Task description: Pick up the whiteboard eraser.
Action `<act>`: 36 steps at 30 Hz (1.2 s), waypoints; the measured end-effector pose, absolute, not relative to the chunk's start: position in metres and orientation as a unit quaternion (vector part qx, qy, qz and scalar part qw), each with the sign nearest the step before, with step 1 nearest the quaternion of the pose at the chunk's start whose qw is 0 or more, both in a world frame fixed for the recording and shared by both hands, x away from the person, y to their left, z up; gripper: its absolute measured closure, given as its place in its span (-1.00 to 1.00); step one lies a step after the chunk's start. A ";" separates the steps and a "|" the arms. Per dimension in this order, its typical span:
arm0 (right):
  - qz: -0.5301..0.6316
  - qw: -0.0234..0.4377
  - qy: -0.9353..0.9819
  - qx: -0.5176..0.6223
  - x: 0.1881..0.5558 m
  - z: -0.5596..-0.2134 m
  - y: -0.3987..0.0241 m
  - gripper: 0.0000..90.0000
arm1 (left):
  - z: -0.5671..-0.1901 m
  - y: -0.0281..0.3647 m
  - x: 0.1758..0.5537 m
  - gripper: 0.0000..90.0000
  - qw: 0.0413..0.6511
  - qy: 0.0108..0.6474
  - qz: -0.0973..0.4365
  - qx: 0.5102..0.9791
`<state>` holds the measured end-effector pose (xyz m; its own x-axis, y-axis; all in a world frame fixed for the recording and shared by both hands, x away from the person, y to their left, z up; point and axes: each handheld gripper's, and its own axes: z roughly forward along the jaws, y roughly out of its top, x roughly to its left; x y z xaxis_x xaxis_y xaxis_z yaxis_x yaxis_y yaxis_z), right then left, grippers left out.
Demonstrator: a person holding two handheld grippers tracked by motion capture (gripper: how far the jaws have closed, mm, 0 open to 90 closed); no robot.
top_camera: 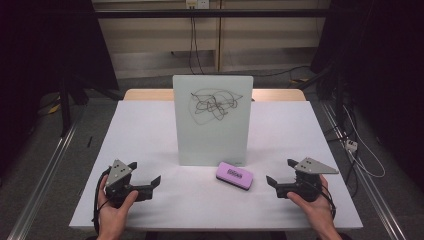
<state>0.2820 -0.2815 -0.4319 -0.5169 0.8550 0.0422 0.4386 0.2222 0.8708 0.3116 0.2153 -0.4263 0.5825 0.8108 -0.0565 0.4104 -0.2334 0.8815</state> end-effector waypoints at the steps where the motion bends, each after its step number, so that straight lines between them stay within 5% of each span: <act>1: 0.447 0.228 0.751 0.430 0.282 -0.431 -0.279 -0.90 | -0.426 0.215 0.312 -0.90 0.471 0.406 0.213 0.754; 36: 0.433 0.151 0.805 0.377 0.303 -0.416 -0.245 -0.86 | -0.426 0.214 0.311 -0.90 0.463 0.400 0.214 0.761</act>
